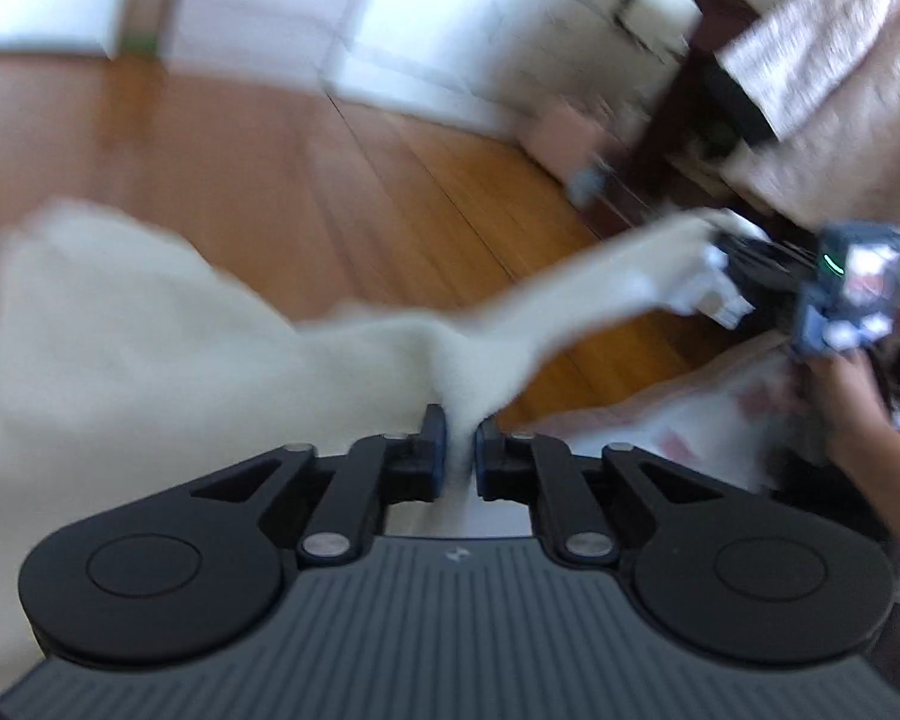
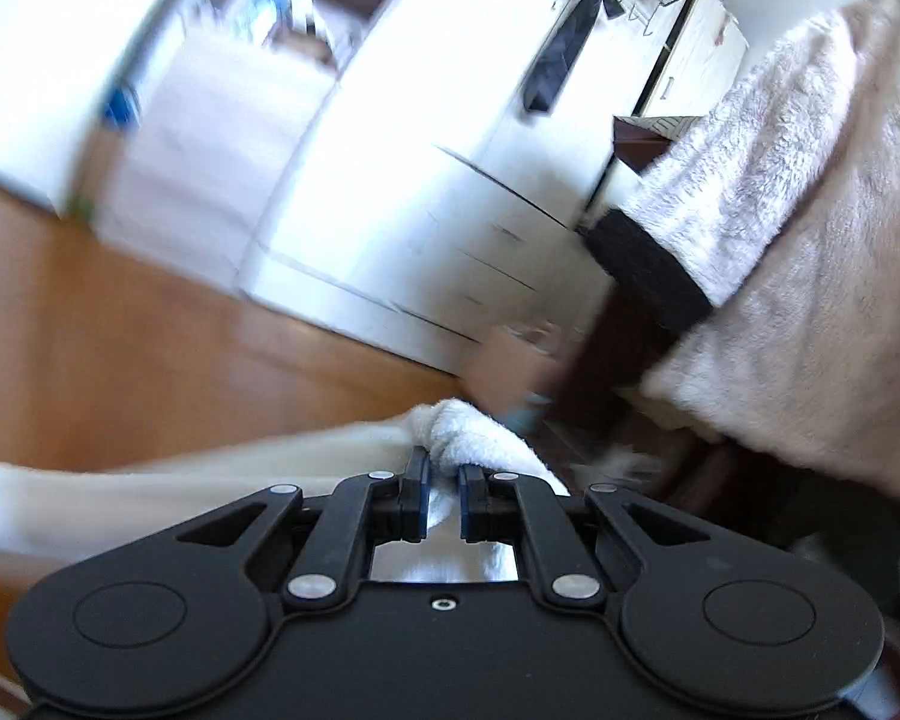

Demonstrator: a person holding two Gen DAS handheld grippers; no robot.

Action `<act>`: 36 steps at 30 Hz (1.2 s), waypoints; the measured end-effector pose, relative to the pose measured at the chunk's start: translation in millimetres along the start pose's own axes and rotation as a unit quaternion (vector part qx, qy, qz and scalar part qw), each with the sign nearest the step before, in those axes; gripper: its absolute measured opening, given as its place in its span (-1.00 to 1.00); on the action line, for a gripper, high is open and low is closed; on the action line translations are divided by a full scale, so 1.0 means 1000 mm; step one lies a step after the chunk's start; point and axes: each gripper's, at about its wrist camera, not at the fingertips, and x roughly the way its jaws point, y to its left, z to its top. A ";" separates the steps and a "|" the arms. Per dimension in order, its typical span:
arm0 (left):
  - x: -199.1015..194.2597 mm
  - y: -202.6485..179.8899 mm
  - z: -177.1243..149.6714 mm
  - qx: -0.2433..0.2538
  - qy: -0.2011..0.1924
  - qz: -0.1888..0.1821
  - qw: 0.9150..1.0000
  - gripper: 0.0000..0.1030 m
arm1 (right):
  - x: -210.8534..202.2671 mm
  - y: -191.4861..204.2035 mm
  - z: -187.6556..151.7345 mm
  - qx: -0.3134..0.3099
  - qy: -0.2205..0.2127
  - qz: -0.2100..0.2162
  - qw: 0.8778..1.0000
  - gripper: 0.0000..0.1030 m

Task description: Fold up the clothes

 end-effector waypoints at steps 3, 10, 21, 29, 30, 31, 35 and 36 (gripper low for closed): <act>0.047 0.000 -0.021 -0.036 0.096 0.025 0.994 -0.18 | 0.032 -0.011 -0.037 0.030 0.095 -0.019 0.995 -0.06; -0.012 0.012 -0.041 0.016 0.099 0.094 0.990 0.34 | -0.042 0.018 -0.091 0.105 0.184 0.136 0.968 0.12; -0.092 0.113 -0.111 -0.164 0.077 0.205 0.962 0.37 | -0.170 0.106 -0.136 0.240 0.338 0.504 0.758 0.13; -0.123 0.143 -0.111 -0.160 0.028 0.274 0.948 0.37 | -0.217 0.141 -0.134 0.203 0.376 0.572 0.700 0.43; -0.123 0.146 -0.110 -0.171 0.025 0.273 0.946 0.37 | -0.220 0.142 -0.136 0.206 0.383 0.567 0.699 0.54; -0.122 0.150 -0.110 -0.182 0.023 0.272 0.945 0.37 | -0.221 0.142 -0.139 0.207 0.390 0.560 0.701 0.55; -0.123 0.154 -0.109 -0.182 0.028 0.273 0.944 0.37 | -0.220 0.150 -0.145 0.216 0.388 0.548 0.709 0.19; -0.122 0.153 -0.109 -0.179 0.030 0.274 0.945 0.37 | -0.220 0.151 -0.143 0.215 0.375 0.544 0.719 -0.66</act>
